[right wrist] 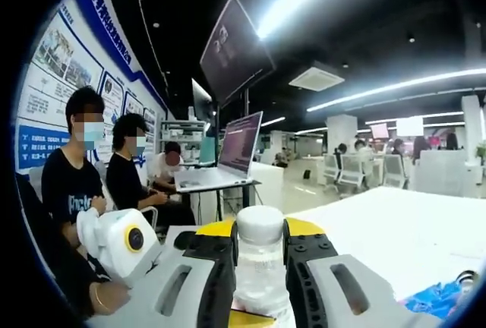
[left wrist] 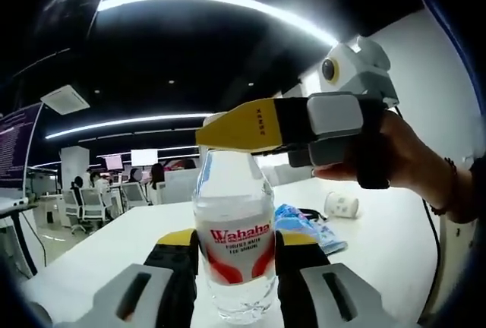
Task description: Arrange the tabletop items into an orderly group along one side of the table until the central work area is clear of visible clutter.
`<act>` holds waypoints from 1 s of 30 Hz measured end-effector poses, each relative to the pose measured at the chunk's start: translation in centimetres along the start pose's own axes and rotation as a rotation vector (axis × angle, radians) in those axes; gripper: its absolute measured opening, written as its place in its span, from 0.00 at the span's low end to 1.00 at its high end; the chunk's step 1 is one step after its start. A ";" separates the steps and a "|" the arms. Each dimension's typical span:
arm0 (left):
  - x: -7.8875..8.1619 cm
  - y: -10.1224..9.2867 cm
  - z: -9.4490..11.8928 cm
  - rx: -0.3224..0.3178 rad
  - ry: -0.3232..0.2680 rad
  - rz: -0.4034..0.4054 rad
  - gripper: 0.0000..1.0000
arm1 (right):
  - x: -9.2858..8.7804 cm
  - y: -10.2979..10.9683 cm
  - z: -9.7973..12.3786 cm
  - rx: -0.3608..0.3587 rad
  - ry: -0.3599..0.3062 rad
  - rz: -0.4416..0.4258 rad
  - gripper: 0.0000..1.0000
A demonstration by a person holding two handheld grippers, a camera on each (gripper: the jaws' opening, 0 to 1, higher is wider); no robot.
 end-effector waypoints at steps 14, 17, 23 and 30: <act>-0.6 1.7 -1.3 0.006 0.039 0.030 0.37 | -0.1 -1.5 -1.9 0.015 0.018 -0.051 0.20; -0.8 2.1 -1.7 0.009 0.047 0.034 0.37 | -0.3 -1.8 -2.4 0.009 0.018 -0.056 0.20; -1.3 2.7 -2.5 0.013 0.069 0.029 0.37 | -0.5 -2.2 -3.1 0.003 0.038 -0.041 0.20; -1.5 3.6 -3.5 0.019 0.084 0.032 0.37 | -0.5 -3.3 -3.9 0.007 0.039 -0.064 0.20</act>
Point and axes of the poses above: the point that each gripper's makers call its tool centre point, and the gripper's own axes: z roughly backward along the fingers, y roughly to its left, x roughly out of its top, the point moved 6 cm from there along z, roughly backward along the fingers, and after that the axes turned 5 degrees about -z, right-handed, at the moved point
